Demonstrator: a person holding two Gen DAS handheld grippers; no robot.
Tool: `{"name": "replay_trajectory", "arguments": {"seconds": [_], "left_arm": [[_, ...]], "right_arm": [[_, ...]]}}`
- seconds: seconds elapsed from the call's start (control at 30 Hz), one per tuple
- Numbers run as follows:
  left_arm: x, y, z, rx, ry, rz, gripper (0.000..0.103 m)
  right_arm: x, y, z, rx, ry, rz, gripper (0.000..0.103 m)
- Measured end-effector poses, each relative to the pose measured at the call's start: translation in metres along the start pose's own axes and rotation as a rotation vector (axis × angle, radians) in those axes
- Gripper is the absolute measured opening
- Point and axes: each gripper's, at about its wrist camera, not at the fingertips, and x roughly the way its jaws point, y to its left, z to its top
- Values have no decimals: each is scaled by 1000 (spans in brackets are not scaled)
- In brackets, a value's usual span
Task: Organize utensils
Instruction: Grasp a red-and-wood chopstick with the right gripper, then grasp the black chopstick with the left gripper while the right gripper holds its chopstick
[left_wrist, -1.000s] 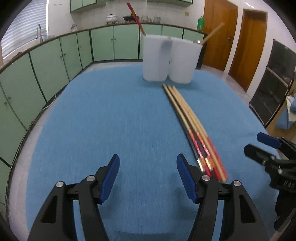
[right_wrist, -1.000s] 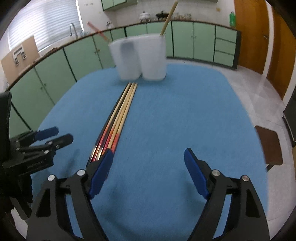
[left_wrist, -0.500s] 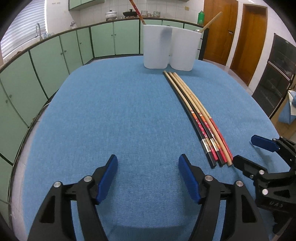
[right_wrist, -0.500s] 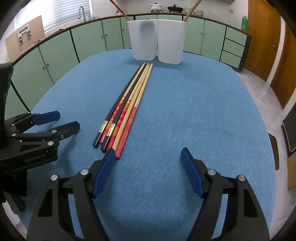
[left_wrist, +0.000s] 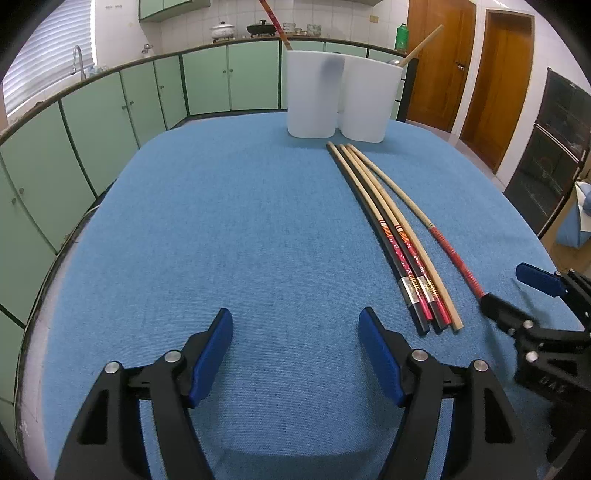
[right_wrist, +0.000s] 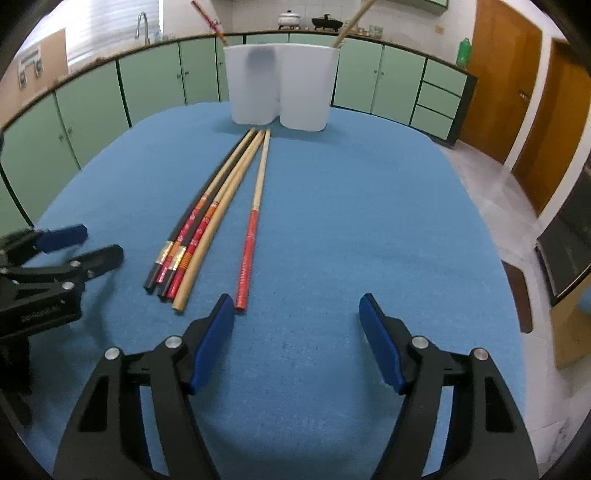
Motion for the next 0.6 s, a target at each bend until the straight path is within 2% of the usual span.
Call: {"name": "replay_trajectory", "arguments": {"seconds": [0.1,0.17,0.23,0.27,0.33,0.6], "left_arm": [[0,-1,0,4,-1,5,70],[-1,-1,-1,0,-2,2,70],[-3,-1,-1,1,-2,-2,70],[-3,-1,-2,3,-3,-2,70],[-4,-3,-1,5,-3,-8,70],[-7,-20,-2,34,-2,-71,70]], "right_arm": [[-1,1,-2,22,2,79,59],[2,6,-2,12,17,101,43],[2,10,-1,4,12,107,33],[1,11,-1,1,11,119,20],[3,12,0,-2,14,132,6],[3,4,0,16,7,106,5]]}}
